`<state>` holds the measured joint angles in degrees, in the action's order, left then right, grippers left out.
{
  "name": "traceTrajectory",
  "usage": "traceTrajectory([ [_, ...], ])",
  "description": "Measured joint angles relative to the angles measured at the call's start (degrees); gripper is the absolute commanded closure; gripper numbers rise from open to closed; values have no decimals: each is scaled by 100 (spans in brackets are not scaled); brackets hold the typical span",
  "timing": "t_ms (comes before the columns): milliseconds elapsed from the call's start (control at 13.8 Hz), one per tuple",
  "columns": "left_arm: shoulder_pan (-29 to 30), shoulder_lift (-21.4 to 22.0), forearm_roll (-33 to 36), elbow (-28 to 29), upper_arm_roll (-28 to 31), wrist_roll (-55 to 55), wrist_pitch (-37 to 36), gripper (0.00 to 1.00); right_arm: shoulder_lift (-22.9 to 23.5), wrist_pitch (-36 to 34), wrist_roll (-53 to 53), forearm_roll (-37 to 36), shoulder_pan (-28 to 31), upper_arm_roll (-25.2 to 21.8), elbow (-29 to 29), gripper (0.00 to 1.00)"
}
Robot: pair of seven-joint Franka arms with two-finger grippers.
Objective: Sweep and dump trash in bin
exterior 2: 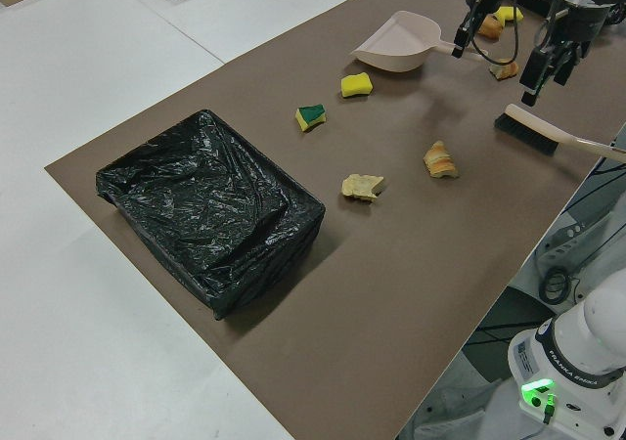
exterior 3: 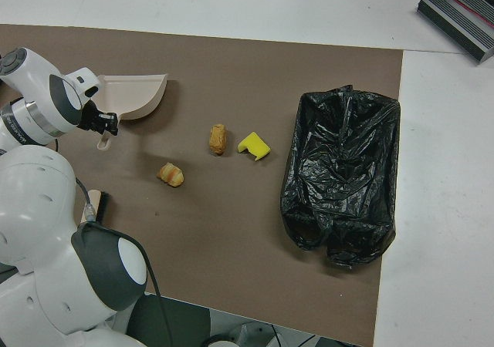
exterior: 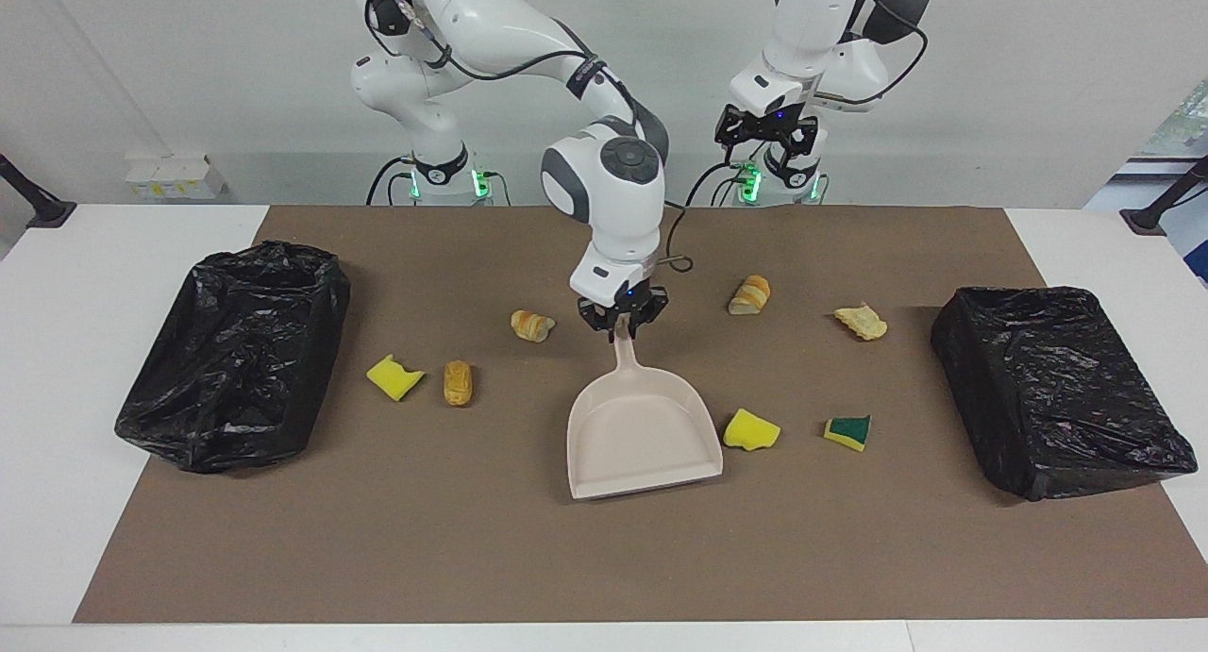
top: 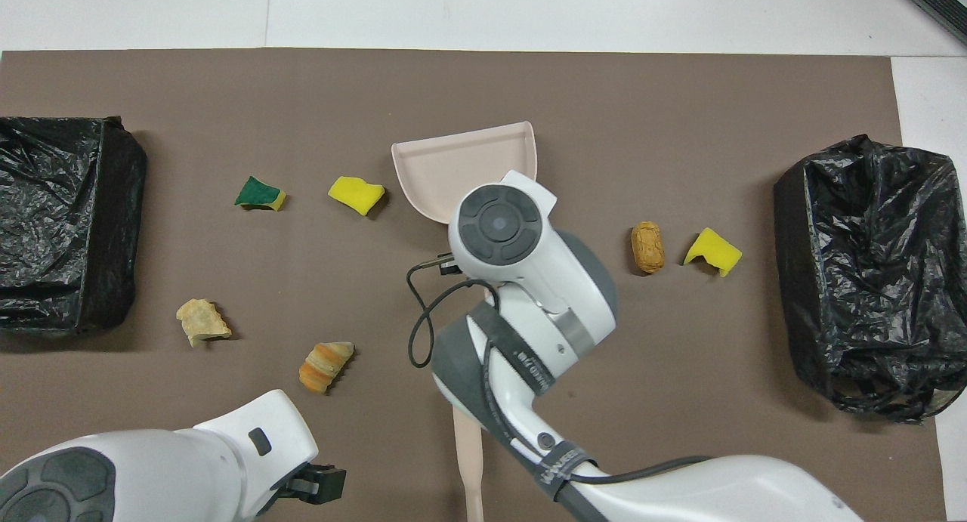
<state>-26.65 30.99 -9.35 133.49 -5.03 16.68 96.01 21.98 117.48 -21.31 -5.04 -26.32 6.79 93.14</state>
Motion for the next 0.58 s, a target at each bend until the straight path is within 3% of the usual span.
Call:
traceTrajectory([
  [218, -296, -3, -126, 228, -34, 148, 344, 0, -250, -312, 2036, -2, 615, -5, 2, 100],
  [582, -1464, -255, -168, 550, -71, 1420, 1065, 0, -423, -1018, 4858, 3, 1428, -10, 7, 100],
])
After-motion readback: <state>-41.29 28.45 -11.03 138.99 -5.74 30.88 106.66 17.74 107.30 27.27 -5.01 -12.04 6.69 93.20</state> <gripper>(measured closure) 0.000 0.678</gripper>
